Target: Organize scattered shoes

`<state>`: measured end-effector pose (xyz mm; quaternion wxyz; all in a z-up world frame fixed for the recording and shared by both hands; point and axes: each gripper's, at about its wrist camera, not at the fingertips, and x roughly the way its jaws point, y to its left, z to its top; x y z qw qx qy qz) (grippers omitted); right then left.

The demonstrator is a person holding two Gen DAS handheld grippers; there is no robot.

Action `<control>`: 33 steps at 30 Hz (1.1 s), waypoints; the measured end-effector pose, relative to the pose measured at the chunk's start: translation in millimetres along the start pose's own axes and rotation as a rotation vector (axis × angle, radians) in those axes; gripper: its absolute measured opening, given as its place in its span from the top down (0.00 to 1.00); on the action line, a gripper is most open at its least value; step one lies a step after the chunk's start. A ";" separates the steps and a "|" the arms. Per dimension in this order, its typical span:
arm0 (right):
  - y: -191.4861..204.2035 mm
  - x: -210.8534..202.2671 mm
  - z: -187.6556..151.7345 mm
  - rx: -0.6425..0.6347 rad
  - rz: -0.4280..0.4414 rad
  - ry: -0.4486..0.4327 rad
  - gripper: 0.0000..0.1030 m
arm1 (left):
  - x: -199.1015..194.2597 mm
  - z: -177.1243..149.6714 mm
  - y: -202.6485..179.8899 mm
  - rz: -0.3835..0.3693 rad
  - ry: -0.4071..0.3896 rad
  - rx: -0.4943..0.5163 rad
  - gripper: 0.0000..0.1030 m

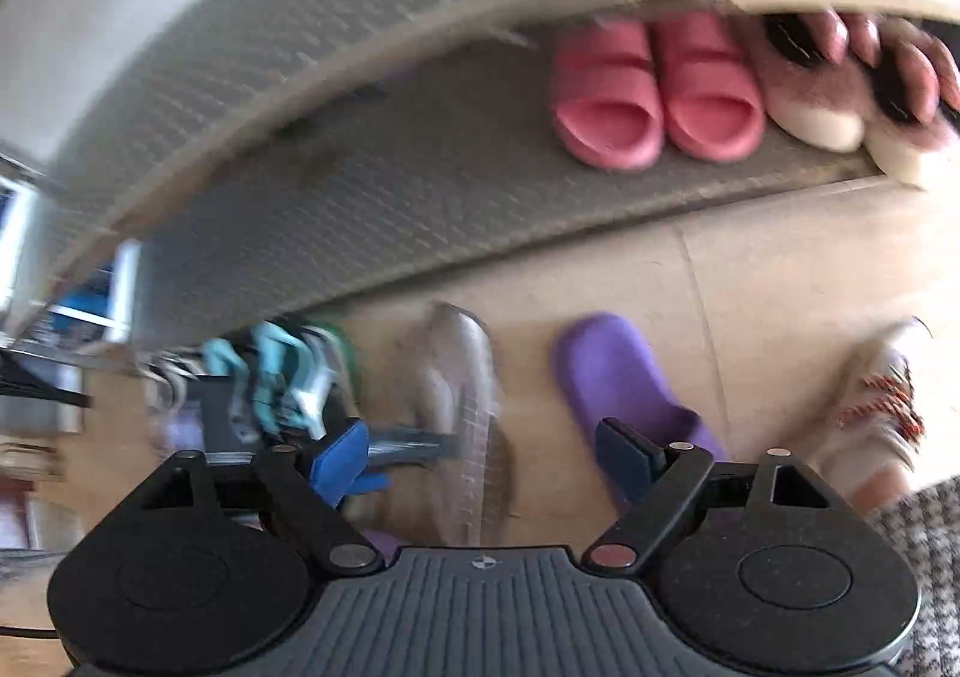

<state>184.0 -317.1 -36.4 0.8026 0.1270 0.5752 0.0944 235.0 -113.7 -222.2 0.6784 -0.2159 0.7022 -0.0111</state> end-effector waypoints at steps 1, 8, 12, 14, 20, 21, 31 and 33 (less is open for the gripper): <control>0.5 -4.9 1.4 -0.005 0.000 -0.017 0.18 | 12.8 0.6 -12.3 0.050 0.013 0.044 0.13; -16.6 -22.2 10.1 0.080 0.019 -0.074 0.18 | 25.3 -12.6 -70.6 0.315 -0.087 0.308 0.65; -27.5 -30.4 10.0 0.127 0.039 -0.108 0.17 | -1.6 -27.2 -97.5 0.431 -0.225 0.444 0.66; -33.6 -32.6 9.9 0.146 0.041 -0.114 0.17 | 0.0 -32.6 -115.1 0.451 -0.213 0.477 0.58; -54.4 -35.8 10.0 0.223 0.025 -0.134 0.17 | 12.1 -61.0 -154.7 0.400 -0.054 0.605 0.17; -57.2 -35.2 9.9 0.235 0.020 -0.134 0.17 | 2.5 -59.7 -149.8 0.399 -0.057 0.580 0.12; -40.8 13.7 0.9 0.129 -0.041 -0.032 0.16 | -119.1 -49.9 -37.5 0.415 -0.085 0.425 0.11; -29.5 37.8 -5.5 0.049 -0.066 0.020 0.16 | -135.1 -59.9 -10.2 0.393 -0.084 0.401 0.10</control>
